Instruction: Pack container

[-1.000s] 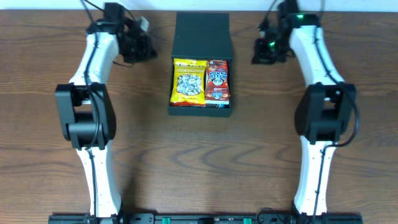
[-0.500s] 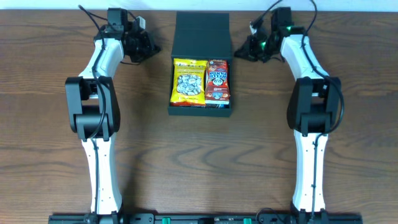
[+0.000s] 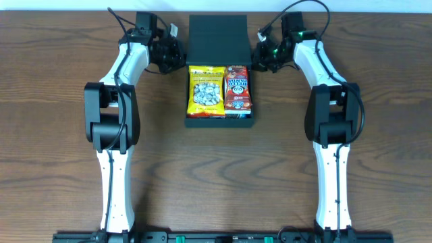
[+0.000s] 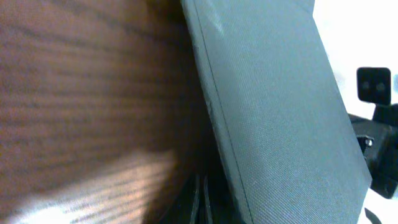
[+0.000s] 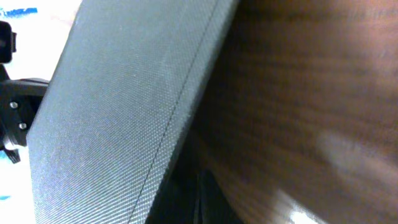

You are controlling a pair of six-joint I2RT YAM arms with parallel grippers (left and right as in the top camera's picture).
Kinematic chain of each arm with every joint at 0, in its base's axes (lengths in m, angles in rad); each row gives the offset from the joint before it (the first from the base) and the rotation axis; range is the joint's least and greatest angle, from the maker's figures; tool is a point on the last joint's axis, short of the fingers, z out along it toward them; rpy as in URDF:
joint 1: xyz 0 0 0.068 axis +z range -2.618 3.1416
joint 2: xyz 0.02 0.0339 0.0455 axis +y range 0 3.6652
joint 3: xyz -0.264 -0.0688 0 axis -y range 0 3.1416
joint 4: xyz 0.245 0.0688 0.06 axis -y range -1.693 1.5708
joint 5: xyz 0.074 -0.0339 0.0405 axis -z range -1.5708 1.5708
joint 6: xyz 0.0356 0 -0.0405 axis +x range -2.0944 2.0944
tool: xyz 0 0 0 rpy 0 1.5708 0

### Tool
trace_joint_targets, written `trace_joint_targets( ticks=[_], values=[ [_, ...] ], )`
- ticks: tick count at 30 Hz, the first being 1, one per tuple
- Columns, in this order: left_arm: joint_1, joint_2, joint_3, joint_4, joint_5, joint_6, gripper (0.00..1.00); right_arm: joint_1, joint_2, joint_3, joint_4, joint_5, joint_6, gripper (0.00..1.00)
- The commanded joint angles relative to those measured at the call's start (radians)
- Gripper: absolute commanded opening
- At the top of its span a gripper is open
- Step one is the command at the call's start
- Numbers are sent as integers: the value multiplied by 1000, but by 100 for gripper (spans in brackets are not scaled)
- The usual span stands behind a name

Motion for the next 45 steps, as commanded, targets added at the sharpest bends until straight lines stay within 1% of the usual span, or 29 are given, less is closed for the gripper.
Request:
trace_joint_targets(
  ticks=[1, 8, 12, 16, 19, 21, 23, 26, 30, 36, 41, 45],
  values=[
    [-1, 9, 15, -45, 83, 60, 6, 13, -1, 13, -53, -56, -46, 1],
    [6, 9, 15, -204, 102, 164, 6, 15, -1, 13, -270, -51, -181, 2],
    [7, 9, 16, -269, 102, 212, 6, 19, -1, 13, -316, -40, -214, 2],
    [7, 9, 16, -235, 100, 211, 6, 19, -1, 13, -290, -32, -213, 1],
    [16, 9, 16, -166, 39, 199, 6, 18, -1, 13, -222, 6, -185, 2],
    [30, 9, 16, -98, 7, 152, 6, 18, -1, 13, -167, 32, -175, 2],
    [42, 9, 16, -40, 7, 135, 6, 18, -1, 13, -122, 32, -168, 1],
    [48, 9, 16, 1, -1, 135, 6, 18, -1, 13, -64, 32, -156, 1],
    [43, 9, 15, 22, -8, 135, 7, 18, -1, 13, -11, 32, -133, 1],
    [34, 9, 15, 32, -8, 135, 6, 19, -1, 13, 2, -11, -130, 1],
    [36, 15, 15, -6, -16, 103, 6, 19, -1, 13, 8, -37, -130, 1],
    [36, 31, 10, 0, -2, 68, 6, 19, -1, 13, 7, -49, -130, 1]
  ],
)
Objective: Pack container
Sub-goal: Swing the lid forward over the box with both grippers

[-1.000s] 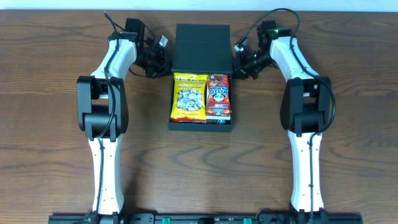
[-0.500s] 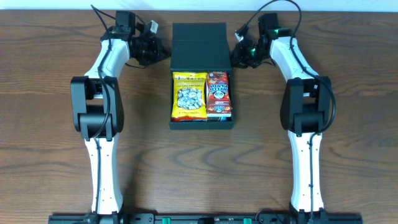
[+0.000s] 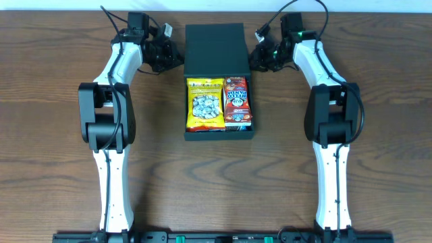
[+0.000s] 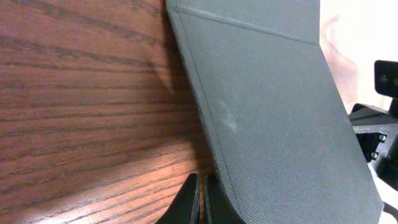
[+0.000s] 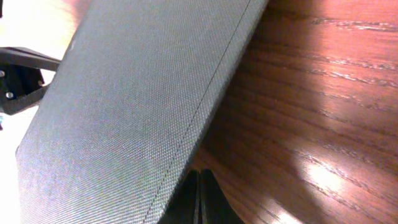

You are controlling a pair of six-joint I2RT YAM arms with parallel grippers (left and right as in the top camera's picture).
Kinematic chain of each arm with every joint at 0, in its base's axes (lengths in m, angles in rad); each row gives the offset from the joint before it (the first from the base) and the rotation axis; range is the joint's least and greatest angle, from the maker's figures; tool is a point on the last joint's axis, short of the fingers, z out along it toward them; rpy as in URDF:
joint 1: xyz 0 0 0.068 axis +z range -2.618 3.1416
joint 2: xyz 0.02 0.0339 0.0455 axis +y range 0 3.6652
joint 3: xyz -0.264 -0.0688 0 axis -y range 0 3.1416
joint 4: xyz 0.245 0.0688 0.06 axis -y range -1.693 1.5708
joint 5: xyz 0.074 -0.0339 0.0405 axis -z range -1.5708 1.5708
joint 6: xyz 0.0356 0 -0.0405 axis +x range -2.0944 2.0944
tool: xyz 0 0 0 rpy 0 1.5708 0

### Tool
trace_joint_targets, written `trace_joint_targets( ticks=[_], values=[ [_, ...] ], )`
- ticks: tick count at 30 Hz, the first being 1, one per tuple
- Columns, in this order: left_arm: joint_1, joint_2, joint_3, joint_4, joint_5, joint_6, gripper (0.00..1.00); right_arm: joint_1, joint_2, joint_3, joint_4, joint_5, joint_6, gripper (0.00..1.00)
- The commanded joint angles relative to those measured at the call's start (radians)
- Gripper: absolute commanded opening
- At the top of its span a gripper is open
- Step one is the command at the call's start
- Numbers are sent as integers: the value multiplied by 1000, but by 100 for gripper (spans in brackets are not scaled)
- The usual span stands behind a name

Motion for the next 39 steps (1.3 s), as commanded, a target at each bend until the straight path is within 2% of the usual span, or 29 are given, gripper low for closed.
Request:
trace_joint_targets(
  ticks=[1, 10, 17, 23, 26, 30, 33, 36, 39],
  values=[
    [-4, 31, 10, 18, 21, -28, 6, 16, -1, 13, 3, -68, 7, 1],
    [7, 30, 10, 151, 130, -57, 6, 10, -1, 13, 3, -143, -35, 2],
    [76, 30, 11, 265, 370, -57, 6, -50, -2, 13, 6, -285, -78, 1],
    [99, 22, 12, 340, 500, -58, 6, -107, -21, 41, 23, -417, -94, 1],
    [96, 21, 15, 341, 502, -62, 6, -109, -42, 47, 30, -448, -111, 1],
    [108, 21, 15, 338, 484, -71, 6, -108, -50, 47, 23, -373, -97, 1],
    [137, 21, 15, 239, 369, -86, 6, -108, -50, 47, -15, -235, -71, 1],
    [158, 21, 15, 85, 242, -50, 6, -105, -49, 46, -79, -114, -72, 1],
    [146, 21, 15, 10, 164, -34, 6, -94, -47, 45, -95, -90, -76, 1]
  ],
)
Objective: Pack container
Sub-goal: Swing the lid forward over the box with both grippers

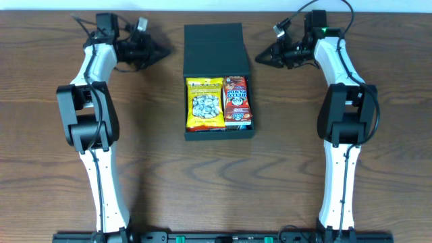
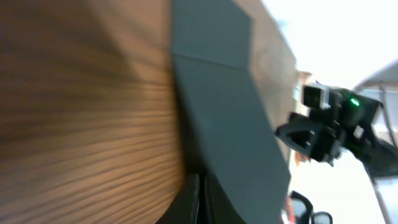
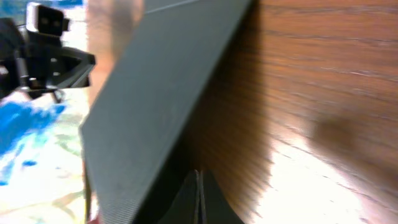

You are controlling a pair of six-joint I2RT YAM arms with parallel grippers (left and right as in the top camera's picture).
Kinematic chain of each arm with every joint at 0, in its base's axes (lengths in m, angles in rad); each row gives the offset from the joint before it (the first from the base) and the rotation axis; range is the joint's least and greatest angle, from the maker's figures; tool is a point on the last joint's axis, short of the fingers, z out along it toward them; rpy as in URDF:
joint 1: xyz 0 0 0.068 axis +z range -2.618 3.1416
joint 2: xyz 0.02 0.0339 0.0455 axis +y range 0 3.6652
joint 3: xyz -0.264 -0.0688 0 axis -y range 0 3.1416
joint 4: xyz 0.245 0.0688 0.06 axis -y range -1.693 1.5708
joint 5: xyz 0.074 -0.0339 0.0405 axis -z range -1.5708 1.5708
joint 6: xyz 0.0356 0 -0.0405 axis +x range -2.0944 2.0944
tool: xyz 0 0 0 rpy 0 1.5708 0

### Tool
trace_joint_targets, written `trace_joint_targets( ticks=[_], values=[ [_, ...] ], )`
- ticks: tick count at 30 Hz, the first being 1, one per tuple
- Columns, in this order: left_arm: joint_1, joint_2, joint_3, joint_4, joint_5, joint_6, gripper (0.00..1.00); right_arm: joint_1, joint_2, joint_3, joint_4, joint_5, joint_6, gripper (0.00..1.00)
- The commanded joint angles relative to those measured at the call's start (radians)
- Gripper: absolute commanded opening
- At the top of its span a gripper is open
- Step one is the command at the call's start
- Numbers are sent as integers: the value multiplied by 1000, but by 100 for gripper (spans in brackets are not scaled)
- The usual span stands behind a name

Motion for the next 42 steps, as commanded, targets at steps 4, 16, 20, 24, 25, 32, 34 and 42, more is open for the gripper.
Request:
trace_joint_targets(
  ticks=[4, 16, 20, 24, 25, 32, 34, 42],
  values=[
    [-61, 8, 12, -68, -215, 25, 6, 36, -18, 17, -4, 68, -4, 1],
    [-121, 47, 12, -49, -167, -13, 6, 76, 20, 17, 29, -6, 10, 1],
    [-139, 47, 12, 16, -72, -5, 6, 80, 20, 16, 45, -96, -23, 1],
    [-141, 47, 12, 56, -8, -3, 6, 76, 20, 16, 45, -159, -46, 1],
    [-141, 47, 12, 65, 12, 3, 6, 75, 20, 16, 45, -171, -51, 1],
    [-134, 46, 12, 161, 174, 21, 6, 60, 20, 17, 45, -290, -101, 1],
    [-125, 44, 13, 206, 251, 21, 6, 49, 20, 17, 45, -330, -111, 1],
    [-105, -7, 14, 260, 341, 22, 6, 20, 19, 17, 53, -473, -111, 1]
  ],
)
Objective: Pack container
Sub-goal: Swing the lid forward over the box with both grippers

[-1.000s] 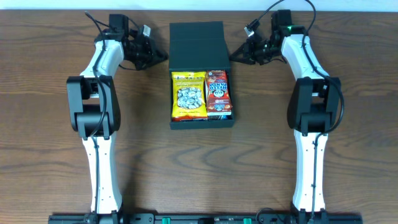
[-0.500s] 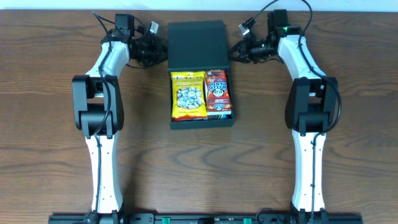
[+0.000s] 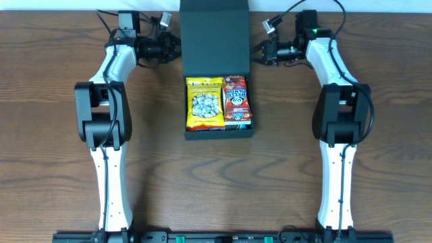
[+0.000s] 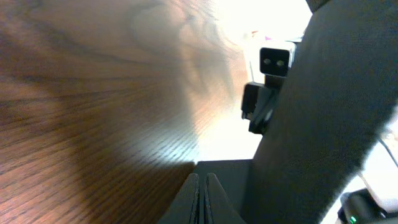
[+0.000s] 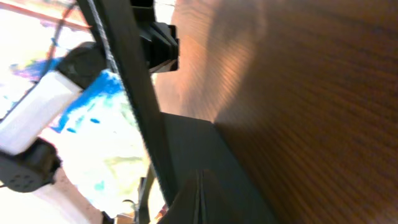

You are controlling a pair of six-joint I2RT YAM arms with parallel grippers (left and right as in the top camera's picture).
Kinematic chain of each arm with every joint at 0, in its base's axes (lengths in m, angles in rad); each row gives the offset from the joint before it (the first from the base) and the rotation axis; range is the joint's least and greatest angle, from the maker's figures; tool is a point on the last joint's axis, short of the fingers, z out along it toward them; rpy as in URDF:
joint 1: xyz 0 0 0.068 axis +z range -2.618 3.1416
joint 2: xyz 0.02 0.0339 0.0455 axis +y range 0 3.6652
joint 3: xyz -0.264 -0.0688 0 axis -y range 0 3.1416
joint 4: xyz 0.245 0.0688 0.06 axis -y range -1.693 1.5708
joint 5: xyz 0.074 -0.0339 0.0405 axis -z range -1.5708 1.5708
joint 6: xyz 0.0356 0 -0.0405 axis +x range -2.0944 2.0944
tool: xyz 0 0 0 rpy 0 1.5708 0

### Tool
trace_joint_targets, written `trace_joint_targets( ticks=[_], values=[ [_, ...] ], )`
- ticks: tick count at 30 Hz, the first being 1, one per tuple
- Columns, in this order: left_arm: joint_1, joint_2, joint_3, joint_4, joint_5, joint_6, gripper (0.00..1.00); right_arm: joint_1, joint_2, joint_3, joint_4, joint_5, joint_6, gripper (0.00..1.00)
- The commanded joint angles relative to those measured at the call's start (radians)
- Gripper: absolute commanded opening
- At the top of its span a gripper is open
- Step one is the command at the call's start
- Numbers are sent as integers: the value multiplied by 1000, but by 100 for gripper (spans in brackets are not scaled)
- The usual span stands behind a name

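A black box (image 3: 219, 133) sits mid-table and holds a yellow snack bag (image 3: 205, 102) and a red snack bag (image 3: 237, 101) side by side. Its hinged lid (image 3: 214, 34) stands raised behind the base. My left gripper (image 3: 174, 48) is shut, its tips against the lid's left edge. My right gripper (image 3: 256, 51) is shut against the lid's right edge. In the left wrist view the closed left gripper (image 4: 202, 176) points at the dark lid (image 4: 311, 124). In the right wrist view the closed right gripper (image 5: 200, 171) touches the box wall below the lid's edge (image 5: 134, 93).
The brown wooden table (image 3: 61, 148) stretches to both sides and in front of the box. Its far edge (image 3: 67, 9) runs just behind the grippers. Both arms reach from the near edge up along the box's sides.
Both grippers stood away from the lid, which lay back flat. Now each one is at a side edge of the lid, and the lid stands raised.
First both shut grippers were at the lid's sides with the lid partly up. Then the lid lay back flat with the grippers still beside it. Then both grippers were farther out, apart from it. Now they are against its edges and it is raised.
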Motion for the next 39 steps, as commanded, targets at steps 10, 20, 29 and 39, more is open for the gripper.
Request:
trace_joint_targets(
  ticks=[10, 20, 29, 39],
  values=[
    [1, -98, 14, 38, 113, 23, 6, -10, -41, 16, 6, -214, -55, 1],
    [-59, -181, 15, 31, 142, 23, 6, -2, -137, 16, -28, -228, -56, 1],
    [-92, -195, 14, 30, 217, 45, 6, -3, -193, 16, -121, -198, -105, 1],
    [-104, -200, 14, 70, 272, 44, 6, -3, -206, 16, -504, 36, -410, 1]
  ],
)
